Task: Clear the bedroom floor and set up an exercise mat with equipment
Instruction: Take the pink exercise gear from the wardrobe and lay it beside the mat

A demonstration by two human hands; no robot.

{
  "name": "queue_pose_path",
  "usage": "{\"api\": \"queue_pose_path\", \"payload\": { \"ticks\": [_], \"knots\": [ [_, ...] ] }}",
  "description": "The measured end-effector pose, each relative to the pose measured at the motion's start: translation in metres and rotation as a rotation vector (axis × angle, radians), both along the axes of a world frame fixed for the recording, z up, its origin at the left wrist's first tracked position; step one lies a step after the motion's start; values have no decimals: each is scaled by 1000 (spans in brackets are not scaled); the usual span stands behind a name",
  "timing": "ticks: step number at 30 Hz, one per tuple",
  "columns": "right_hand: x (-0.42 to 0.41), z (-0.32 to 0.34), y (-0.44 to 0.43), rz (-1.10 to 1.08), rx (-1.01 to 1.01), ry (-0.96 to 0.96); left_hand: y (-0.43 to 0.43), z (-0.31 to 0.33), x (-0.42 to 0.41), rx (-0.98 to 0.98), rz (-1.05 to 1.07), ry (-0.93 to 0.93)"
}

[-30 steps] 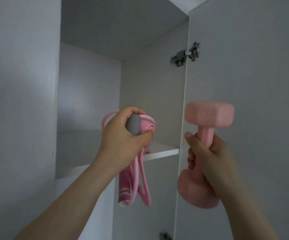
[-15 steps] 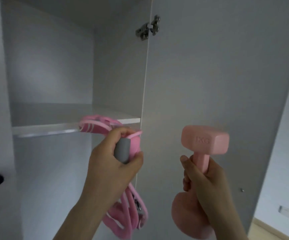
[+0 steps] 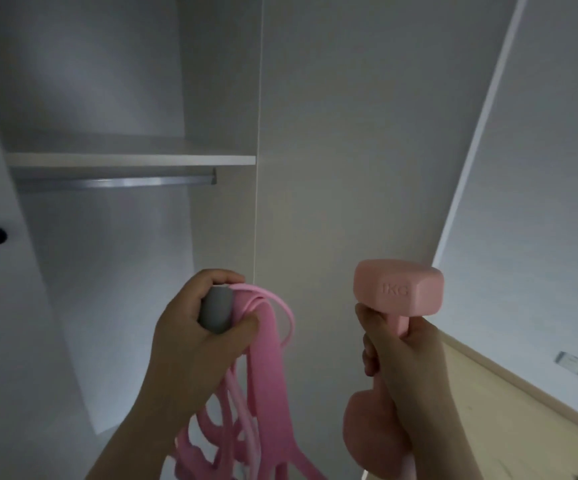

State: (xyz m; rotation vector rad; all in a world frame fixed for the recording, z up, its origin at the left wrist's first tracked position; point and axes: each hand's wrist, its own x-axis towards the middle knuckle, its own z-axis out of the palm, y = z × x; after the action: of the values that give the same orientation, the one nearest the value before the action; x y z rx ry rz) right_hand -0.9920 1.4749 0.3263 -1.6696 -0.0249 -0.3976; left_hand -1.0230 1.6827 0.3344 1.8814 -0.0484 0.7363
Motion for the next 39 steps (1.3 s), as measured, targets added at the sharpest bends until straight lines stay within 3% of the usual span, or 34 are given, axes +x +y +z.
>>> {"api": "queue_pose_path", "payload": {
  "ticks": [20, 31, 39],
  "knots": [
    [-13, 4, -43, -236, 48, 7, -20, 14, 3, 4, -195, -10],
    [-13, -15, -44, -172, 184, 173, -27, -4, 7, -1, -210, 40],
    [-26, -12, -70, -117, 123, 195, -36, -22, 22, 6, -222, 90]
  ]
}}
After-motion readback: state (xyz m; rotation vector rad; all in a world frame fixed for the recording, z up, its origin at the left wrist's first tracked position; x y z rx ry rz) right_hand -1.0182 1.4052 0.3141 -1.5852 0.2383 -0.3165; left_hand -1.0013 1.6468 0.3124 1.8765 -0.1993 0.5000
